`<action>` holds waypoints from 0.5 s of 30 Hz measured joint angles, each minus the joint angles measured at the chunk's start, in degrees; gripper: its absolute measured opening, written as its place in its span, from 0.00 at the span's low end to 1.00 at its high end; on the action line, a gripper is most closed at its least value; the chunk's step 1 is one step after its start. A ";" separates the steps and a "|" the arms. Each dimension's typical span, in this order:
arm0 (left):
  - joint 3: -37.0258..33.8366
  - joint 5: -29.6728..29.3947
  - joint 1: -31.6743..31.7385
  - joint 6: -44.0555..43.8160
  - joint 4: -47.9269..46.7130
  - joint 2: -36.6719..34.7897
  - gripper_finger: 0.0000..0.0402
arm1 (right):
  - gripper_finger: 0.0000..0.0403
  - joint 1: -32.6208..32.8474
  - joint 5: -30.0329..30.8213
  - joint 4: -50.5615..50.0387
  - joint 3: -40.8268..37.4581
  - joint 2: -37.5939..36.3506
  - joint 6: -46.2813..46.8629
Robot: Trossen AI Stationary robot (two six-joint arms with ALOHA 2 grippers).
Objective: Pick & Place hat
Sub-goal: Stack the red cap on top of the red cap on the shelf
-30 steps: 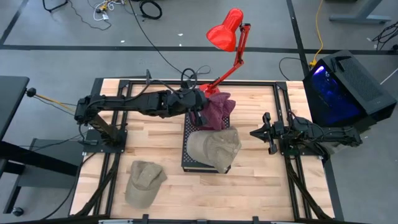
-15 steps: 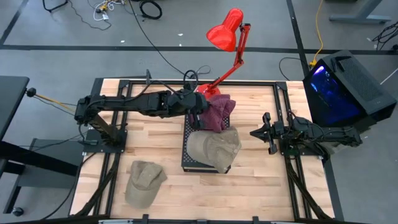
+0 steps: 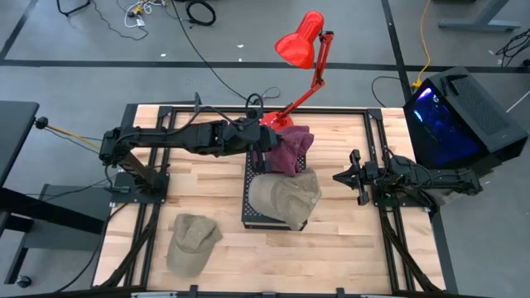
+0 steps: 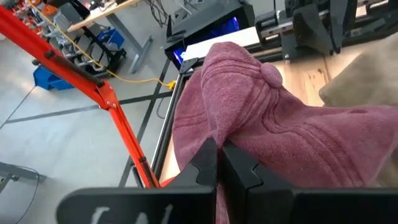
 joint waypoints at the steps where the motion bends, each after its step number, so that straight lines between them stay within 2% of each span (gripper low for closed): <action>1: 0.00 0.03 0.05 0.02 0.20 -0.02 0.02 | 0.07 0.00 0.00 0.02 0.00 0.00 0.00; 15: 0.00 2.61 0.51 -0.01 0.04 -0.02 0.02 | 0.07 -0.01 0.00 0.01 0.00 0.00 0.00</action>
